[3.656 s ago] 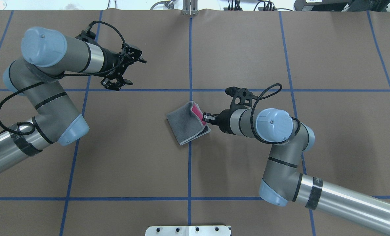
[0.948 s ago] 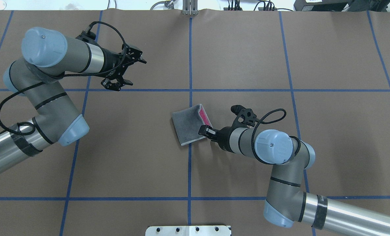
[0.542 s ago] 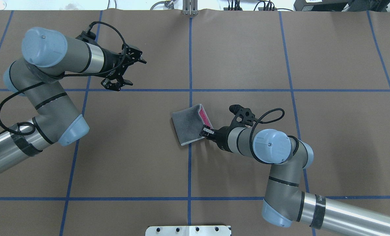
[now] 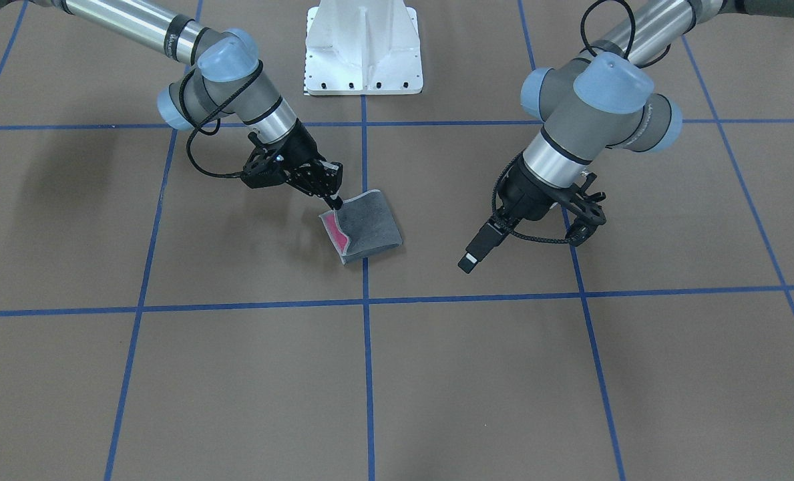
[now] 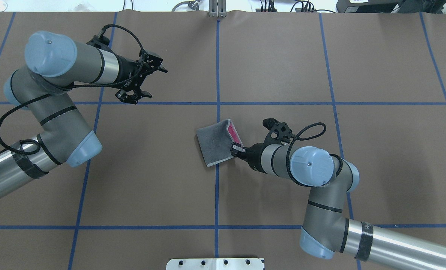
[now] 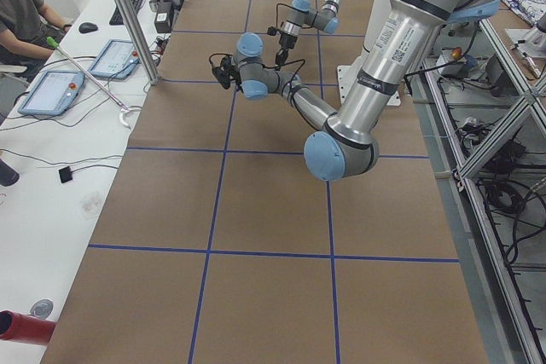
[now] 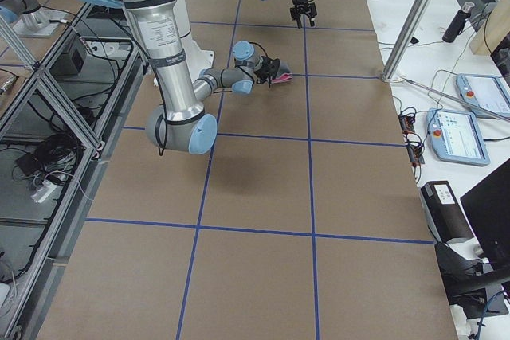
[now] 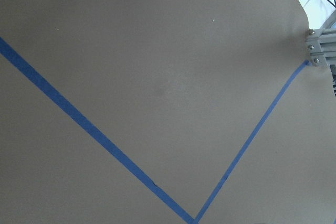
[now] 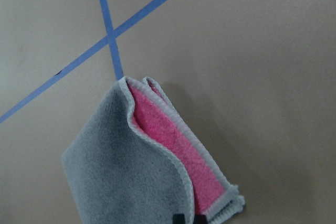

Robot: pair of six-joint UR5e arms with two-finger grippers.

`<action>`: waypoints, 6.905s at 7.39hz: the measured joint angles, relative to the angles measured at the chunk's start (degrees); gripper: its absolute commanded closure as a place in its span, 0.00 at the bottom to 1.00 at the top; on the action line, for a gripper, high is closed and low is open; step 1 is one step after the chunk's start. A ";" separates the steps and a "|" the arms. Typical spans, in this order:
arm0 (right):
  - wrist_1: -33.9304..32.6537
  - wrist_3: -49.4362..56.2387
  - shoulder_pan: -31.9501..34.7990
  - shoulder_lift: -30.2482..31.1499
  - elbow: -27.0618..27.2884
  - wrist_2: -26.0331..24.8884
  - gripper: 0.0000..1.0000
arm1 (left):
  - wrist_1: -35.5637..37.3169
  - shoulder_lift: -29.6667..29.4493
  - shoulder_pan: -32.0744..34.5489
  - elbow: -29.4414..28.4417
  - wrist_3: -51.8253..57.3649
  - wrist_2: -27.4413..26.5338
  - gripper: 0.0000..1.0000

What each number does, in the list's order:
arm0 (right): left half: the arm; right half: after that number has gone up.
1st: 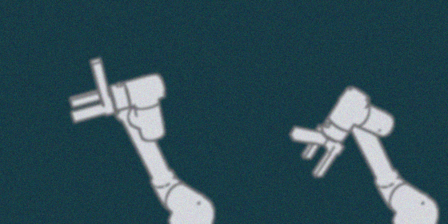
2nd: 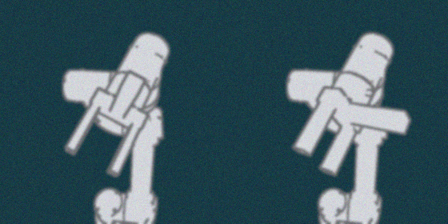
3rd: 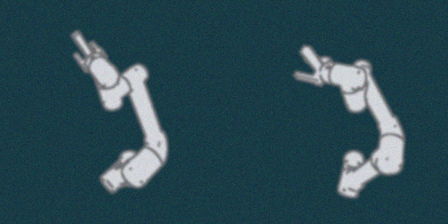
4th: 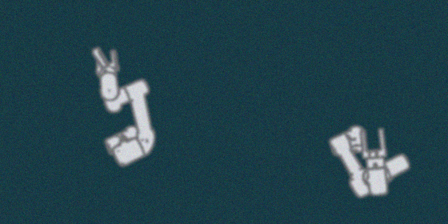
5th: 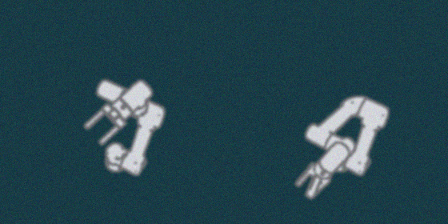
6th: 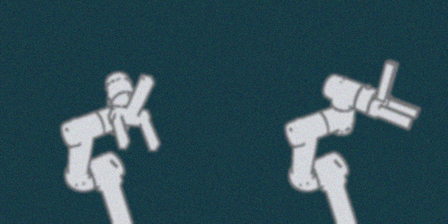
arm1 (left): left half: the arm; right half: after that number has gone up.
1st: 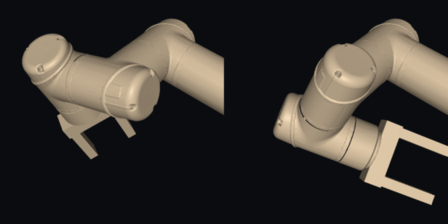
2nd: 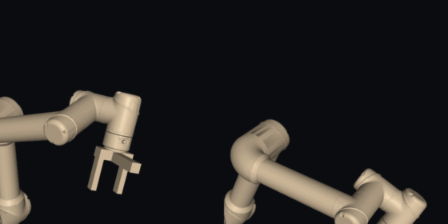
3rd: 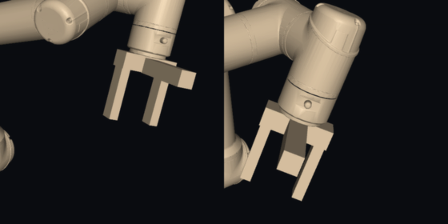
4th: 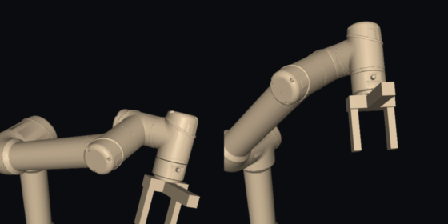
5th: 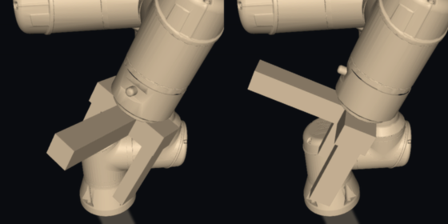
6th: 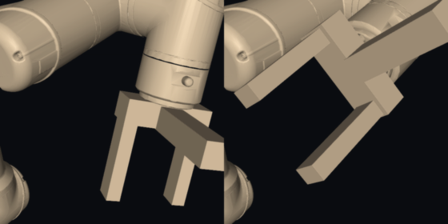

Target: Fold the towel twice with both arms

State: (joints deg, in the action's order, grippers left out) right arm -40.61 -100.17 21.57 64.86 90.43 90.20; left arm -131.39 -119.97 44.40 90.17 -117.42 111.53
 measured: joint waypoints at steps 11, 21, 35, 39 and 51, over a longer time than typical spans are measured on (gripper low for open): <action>0.01 1.18 1.49 2.44 2.56 0.85 1.00 | 0.00 -0.15 0.03 0.33 -0.18 0.00 0.10; 0.53 1.38 3.43 5.72 4.50 3.63 0.00 | 0.00 -0.60 0.08 0.30 -0.08 0.03 0.01; -51.71 95.39 58.67 15.88 6.27 40.55 0.00 | 30.26 31.59 35.76 11.64 105.25 18.41 0.01; -57.95 102.04 62.48 18.10 6.30 41.40 0.00 | 46.41 32.53 42.20 10.22 121.43 19.20 0.01; -57.59 104.55 65.79 24.35 5.23 41.01 0.00 | 46.65 35.82 45.08 9.87 122.77 23.90 0.00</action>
State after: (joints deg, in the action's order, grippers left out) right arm -98.19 4.37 87.36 89.21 95.66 131.21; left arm -84.75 -84.15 89.48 100.04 5.35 135.44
